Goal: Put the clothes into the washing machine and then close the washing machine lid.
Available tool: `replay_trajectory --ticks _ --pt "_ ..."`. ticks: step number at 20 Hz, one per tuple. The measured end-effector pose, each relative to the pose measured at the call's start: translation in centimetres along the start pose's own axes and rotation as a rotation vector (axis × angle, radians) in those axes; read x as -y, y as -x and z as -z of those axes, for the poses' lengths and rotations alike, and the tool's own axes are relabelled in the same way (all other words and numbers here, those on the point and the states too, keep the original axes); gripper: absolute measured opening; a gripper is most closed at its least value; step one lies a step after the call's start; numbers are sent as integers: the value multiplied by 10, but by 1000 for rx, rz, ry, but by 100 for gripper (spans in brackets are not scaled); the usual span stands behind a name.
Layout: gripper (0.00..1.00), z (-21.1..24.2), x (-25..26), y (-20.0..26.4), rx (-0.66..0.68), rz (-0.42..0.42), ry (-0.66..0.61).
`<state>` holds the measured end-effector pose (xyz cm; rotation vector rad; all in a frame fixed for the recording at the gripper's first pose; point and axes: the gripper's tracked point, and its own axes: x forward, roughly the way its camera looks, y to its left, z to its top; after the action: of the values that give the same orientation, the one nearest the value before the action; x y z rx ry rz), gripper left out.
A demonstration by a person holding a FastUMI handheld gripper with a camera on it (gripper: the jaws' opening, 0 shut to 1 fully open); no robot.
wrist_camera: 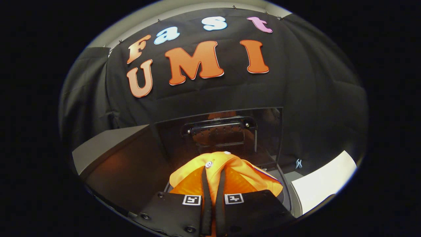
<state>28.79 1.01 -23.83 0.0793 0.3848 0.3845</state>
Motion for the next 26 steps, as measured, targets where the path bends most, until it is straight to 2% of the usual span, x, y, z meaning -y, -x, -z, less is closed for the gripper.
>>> replay_trajectory --ticks 4,8,15,18,21,26 --pt "12 24 5 -30 -66 15 -15" --pt "12 65 13 -56 -165 66 -35" --pt "13 167 10 -75 -431 86 -43" --pt "13 194 11 -82 -549 116 -107" --pt "13 203 19 -83 -602 163 -134" --pt "13 192 23 -89 -569 156 -98"
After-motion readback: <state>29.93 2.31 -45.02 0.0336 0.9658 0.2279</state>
